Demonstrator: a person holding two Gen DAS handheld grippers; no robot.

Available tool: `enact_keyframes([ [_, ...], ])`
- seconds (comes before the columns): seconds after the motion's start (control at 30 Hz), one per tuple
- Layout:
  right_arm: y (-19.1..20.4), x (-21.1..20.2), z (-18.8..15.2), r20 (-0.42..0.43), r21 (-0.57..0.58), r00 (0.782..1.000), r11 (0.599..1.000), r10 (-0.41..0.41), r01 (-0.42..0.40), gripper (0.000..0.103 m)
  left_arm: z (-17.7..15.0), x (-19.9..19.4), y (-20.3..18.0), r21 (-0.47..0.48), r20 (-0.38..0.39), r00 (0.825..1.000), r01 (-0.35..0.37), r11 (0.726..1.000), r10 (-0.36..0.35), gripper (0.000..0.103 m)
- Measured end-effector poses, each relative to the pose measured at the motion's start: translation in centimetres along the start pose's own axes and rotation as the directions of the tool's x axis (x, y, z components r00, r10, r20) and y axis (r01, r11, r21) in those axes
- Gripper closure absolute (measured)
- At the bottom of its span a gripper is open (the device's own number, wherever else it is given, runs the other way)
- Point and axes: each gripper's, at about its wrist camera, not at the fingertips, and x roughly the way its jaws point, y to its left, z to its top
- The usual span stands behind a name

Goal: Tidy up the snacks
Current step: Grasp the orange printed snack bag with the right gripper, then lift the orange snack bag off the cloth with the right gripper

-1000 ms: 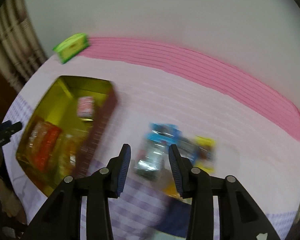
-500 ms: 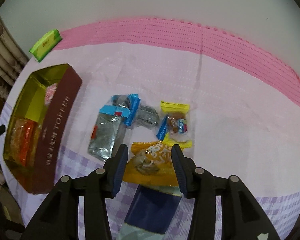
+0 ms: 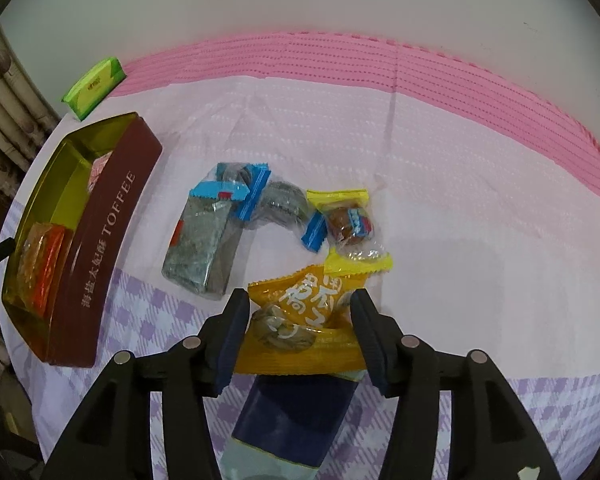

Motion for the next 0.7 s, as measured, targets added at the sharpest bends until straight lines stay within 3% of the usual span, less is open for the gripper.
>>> enact_keyframes([
  [0.7,-0.3,-0.3,-1.9,0.108,-0.017,0.994,1.000,-0.004,0.006,0.063,-0.3,-1.7,-3.3,0.061,0.045,0.999,0.024,0.998,-0.027,0.038],
])
